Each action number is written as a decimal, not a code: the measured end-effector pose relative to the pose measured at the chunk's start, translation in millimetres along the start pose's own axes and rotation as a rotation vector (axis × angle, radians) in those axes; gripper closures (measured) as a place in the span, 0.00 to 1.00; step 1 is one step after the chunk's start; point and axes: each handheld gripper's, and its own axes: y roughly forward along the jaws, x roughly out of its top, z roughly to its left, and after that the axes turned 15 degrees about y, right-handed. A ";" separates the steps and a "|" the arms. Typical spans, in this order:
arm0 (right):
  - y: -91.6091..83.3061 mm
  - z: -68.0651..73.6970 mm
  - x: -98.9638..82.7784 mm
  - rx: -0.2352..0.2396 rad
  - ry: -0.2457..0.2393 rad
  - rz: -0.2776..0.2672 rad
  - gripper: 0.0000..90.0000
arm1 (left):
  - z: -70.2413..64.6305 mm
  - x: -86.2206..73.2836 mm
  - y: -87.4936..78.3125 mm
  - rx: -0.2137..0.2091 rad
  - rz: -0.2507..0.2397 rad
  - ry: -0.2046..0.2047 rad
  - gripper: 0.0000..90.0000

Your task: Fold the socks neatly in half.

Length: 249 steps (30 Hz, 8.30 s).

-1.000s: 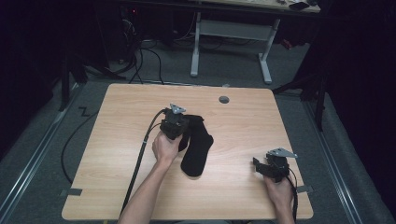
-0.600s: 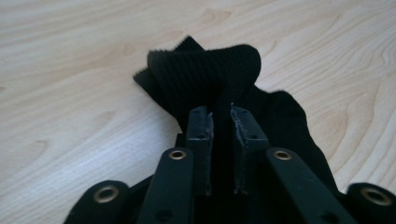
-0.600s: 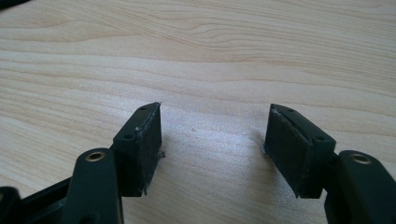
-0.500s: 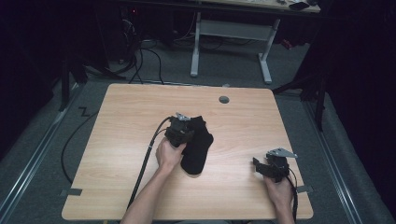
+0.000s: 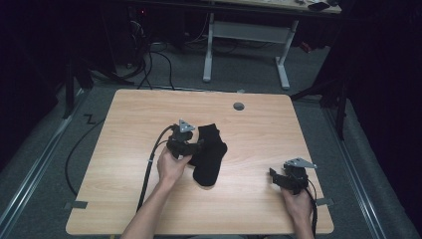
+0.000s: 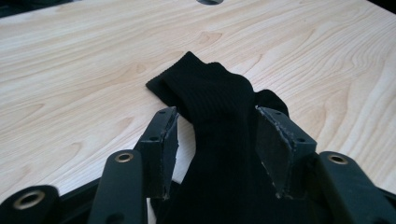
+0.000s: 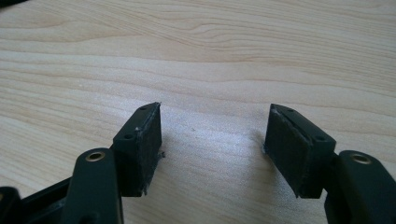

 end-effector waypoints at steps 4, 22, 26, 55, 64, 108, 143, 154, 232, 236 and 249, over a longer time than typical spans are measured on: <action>0.0 0.0 0.0 0.000 0.000 0.000 0.40 | -3.2 -13.1 -14.8 0.004 -0.010 0.029 0.55; 0.0 0.2 0.0 -0.001 0.001 0.000 0.40 | -17.1 -61.5 5.2 -0.007 0.107 0.086 0.58; 0.1 0.2 0.0 -0.001 0.001 0.000 0.40 | -14.9 -62.7 14.0 -0.017 0.124 0.064 0.67; 9.7 95.8 17.1 0.258 -0.169 0.001 0.70 | -7.2 -47.9 5.6 -0.002 0.068 0.073 1.00; 28.7 143.0 14.4 0.349 -0.202 0.048 0.70 | -11.3 -50.8 10.8 0.000 0.099 0.136 0.66; 50.9 181.0 9.7 0.374 -0.296 0.118 0.65 | -33.8 0.7 11.5 -0.128 0.084 0.045 0.96; 51.9 153.3 29.6 0.300 -0.237 0.105 0.76 | -48.6 -64.6 11.9 -0.030 0.112 0.086 0.59; 34.5 181.2 38.5 0.371 -0.295 0.042 0.82 | -43.6 -63.7 9.6 -0.009 0.057 0.049 0.56; 16.3 183.2 -3.6 0.402 -0.347 0.072 0.76 | 1.4 -12.6 33.9 -0.014 0.075 -0.048 0.50; 26.9 187.6 -10.3 0.387 -0.381 0.118 0.76 | 6.4 -1.8 52.6 -0.002 0.094 -0.050 0.50; 15.9 186.0 -24.7 0.443 -0.418 0.127 0.76 | 3.4 -7.7 71.5 0.009 0.121 -0.029 0.55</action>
